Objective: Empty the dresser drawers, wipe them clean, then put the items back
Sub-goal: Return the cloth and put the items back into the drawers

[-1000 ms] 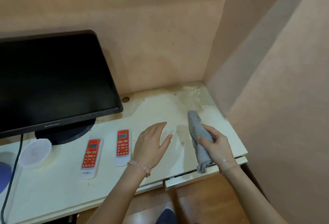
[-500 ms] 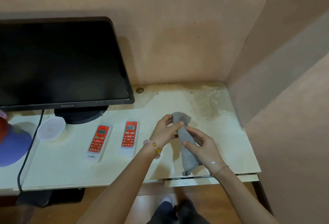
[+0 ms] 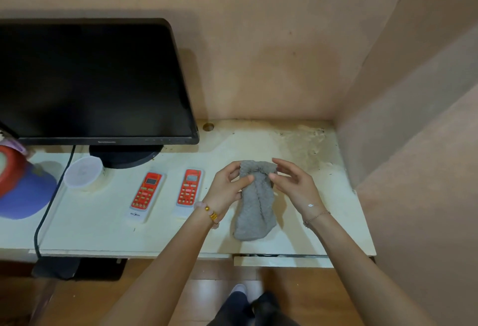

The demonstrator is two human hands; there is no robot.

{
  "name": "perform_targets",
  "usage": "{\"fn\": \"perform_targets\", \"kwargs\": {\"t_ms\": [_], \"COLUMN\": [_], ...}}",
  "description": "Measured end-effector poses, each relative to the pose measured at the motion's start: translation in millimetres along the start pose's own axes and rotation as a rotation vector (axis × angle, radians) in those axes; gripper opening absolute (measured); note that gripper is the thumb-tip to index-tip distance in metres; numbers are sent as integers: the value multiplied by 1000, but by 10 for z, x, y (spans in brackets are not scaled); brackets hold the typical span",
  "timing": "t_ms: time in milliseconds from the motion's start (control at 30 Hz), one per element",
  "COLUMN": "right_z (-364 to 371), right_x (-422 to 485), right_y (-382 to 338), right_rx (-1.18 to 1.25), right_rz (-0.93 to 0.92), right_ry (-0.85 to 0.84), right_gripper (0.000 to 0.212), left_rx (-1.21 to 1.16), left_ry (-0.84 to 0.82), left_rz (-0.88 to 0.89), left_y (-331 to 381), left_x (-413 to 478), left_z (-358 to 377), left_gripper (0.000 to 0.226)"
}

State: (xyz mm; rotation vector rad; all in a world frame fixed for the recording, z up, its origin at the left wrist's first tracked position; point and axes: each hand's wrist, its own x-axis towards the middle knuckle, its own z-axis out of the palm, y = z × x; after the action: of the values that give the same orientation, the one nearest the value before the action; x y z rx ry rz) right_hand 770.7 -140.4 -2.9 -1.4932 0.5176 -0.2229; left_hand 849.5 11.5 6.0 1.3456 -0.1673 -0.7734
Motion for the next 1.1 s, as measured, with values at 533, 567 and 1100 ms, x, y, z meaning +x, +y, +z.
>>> {"fn": "perform_targets", "kwargs": {"t_ms": [533, 567, 1100], "right_z": [-129, -155, -540], "right_x": [-40, -45, -286], "right_y": [-227, -247, -130], "right_rx": [-22, -33, -186], "right_rz": [-105, -103, -35], "right_ry": [1, -3, 14], "right_gripper": [14, 13, 11], "left_rx": [814, 859, 329], "left_ry": [-169, -188, -300], "left_rz": [242, 267, -145], "left_y": [46, 67, 187], "left_x": [30, 53, -139], "left_z": [-118, -127, -472], "left_gripper": [29, 30, 12]}}
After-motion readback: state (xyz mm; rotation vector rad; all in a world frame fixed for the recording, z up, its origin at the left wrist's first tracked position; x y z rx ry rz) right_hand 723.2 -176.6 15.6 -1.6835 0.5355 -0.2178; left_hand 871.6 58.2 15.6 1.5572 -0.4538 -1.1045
